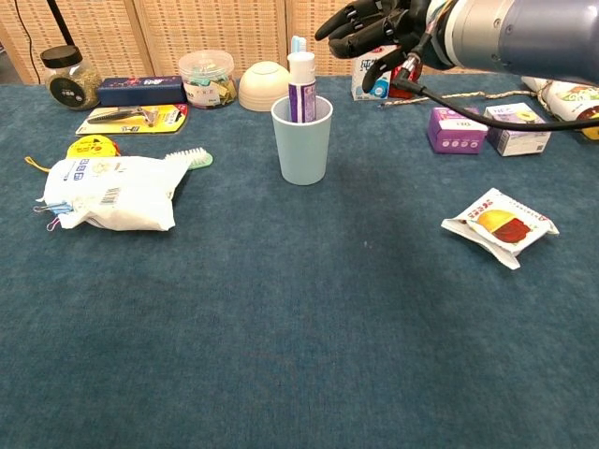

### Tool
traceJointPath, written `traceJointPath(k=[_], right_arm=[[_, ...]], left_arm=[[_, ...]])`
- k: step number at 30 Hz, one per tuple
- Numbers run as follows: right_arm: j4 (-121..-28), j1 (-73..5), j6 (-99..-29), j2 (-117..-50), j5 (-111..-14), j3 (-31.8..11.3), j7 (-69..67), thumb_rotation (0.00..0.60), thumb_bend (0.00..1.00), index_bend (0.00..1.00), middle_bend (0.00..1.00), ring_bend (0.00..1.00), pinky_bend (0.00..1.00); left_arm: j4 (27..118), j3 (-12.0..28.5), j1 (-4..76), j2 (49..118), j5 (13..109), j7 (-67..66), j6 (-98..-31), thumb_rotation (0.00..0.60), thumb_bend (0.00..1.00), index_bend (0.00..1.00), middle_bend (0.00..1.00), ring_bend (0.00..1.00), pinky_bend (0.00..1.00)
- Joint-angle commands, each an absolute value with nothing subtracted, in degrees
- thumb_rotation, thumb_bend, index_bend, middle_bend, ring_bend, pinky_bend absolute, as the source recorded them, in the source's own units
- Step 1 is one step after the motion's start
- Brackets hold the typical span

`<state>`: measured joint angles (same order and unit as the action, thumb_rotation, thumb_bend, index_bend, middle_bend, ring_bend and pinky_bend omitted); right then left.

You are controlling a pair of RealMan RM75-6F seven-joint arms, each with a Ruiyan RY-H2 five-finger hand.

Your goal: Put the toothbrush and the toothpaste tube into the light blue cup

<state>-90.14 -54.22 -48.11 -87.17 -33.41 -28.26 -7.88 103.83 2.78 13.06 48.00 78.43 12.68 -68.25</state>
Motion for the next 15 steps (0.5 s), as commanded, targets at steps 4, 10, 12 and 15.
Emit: traceJointPath(k=[4, 10, 12, 15], right_arm=[[-94.49, -51.92, -49.04, -83.5, -37.11, -29.5, -9.17, 0.6, 0.51, 0.31, 0.13, 0.09, 0.57], [-103.48, -43.57, -50.45, -73.2, -50.94, -27.43, -11.78, 0.6, 0.51, 0.29, 0.12, 0.09, 0.57], [-105.14, -39.73, -52.7, -69.69, -58.57, -25.22, -12.26, 0.6, 0.51, 0.26, 0.1, 0.06, 0.54], [-104.15, -33.28, -57.89, -64.58, -73.22, -19.2, -12.43, 0.6, 0.36, 0.13, 0.02, 0.0, 0.37]], left_arm=[[103.77, 2.7, 12.98, 47.95, 78.64, 12.81, -68.37, 0.6, 0.34, 0.0, 0.0, 0.0, 0.0], [103.78, 2.35, 11.98, 47.86, 80.0, 13.32, -70.27, 0.6, 0.34, 0.0, 0.0, 0.0, 0.0], [103.73, 2.05, 11.32, 48.04, 80.8, 13.26, -71.46, 0.6, 0.34, 0.0, 0.0, 0.0, 0.0], [103.31, 1.33, 9.83, 48.92, 82.23, 12.89, -73.91, 0.6, 0.34, 0.0, 0.0, 0.0, 0.0]])
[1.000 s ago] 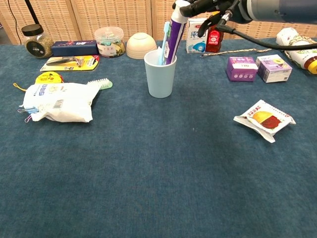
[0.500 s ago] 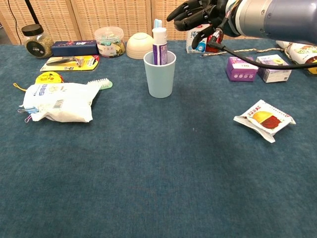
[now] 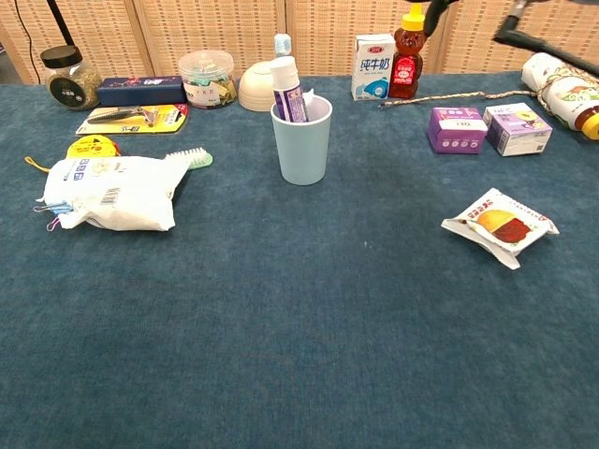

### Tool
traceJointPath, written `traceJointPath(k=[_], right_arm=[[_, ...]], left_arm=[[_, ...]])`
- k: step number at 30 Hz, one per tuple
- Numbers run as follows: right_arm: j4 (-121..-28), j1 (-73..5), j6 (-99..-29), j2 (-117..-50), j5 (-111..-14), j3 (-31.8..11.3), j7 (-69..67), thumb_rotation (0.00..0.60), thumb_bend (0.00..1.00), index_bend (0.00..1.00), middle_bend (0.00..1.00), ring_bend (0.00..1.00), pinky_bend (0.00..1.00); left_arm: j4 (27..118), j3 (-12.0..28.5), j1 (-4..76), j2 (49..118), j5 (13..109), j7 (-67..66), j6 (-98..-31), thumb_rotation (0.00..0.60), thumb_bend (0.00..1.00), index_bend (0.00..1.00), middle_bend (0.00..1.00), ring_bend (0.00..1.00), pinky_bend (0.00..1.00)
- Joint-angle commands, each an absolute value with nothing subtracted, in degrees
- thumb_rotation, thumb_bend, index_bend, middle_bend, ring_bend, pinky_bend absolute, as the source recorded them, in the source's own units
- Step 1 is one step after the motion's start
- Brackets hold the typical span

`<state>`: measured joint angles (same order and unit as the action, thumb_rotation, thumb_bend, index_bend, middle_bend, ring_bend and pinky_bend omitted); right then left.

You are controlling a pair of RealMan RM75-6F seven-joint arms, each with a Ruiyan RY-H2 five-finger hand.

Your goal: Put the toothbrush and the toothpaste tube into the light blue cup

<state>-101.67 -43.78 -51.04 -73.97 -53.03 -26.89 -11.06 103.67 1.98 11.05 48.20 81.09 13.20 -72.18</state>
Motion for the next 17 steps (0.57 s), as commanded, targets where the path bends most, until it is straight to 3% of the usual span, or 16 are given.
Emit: traceJointPath(k=[1, 3, 5, 7, 12, 17], right_arm=[[-103.65, -32.38, -58.92, -64.06, -75.45, -18.18, -12.66, 0.6, 0.24, 0.07, 0.0, 0.0, 0.27], [-101.55, -30.21, -61.17, -62.75, -80.16, -15.38, -12.42, 0.6, 0.07, 0.01, 0.0, 0.0, 0.14], [-99.31, -28.0, -63.71, -61.91, -83.98, -12.74, -12.53, 0.6, 0.01, 0.0, 0.0, 0.0, 0.06], [-96.52, -25.89, -66.51, -61.71, -86.97, -10.47, -12.76, 0.6, 0.0, 0.0, 0.0, 0.0, 0.01], [-84.35, -18.15, -76.02, -63.57, -92.21, -3.9, -15.52, 0.6, 0.0, 0.0, 0.0, 0.0, 0.0], [-77.04, -14.42, -82.0, -66.77, -92.47, -2.85, -17.84, 0.6, 0.0, 0.0, 0.0, 0.0, 0.0]], left_arm=[[103.19, 1.19, 9.59, 49.11, 82.44, 12.75, -74.27, 0.6, 0.34, 0.0, 0.0, 0.0, 0.0], [102.95, 0.78, 8.93, 49.53, 82.79, 12.49, -75.07, 0.6, 0.32, 0.0, 0.0, 0.0, 0.0], [102.69, 0.54, 8.14, 50.06, 83.06, 12.12, -76.3, 0.6, 0.29, 0.0, 0.0, 0.0, 0.0], [102.21, 0.48, 7.26, 50.87, 83.65, 11.75, -78.17, 0.6, 0.26, 0.0, 0.0, 0.0, 0.0], [99.45, -0.07, 3.86, 53.57, 86.01, 11.07, -84.7, 0.6, 0.23, 0.0, 0.0, 0.0, 0.0], [96.75, -0.35, 3.46, 55.29, 86.25, 11.38, -84.74, 0.6, 0.23, 0.0, 0.0, 0.0, 0.0]])
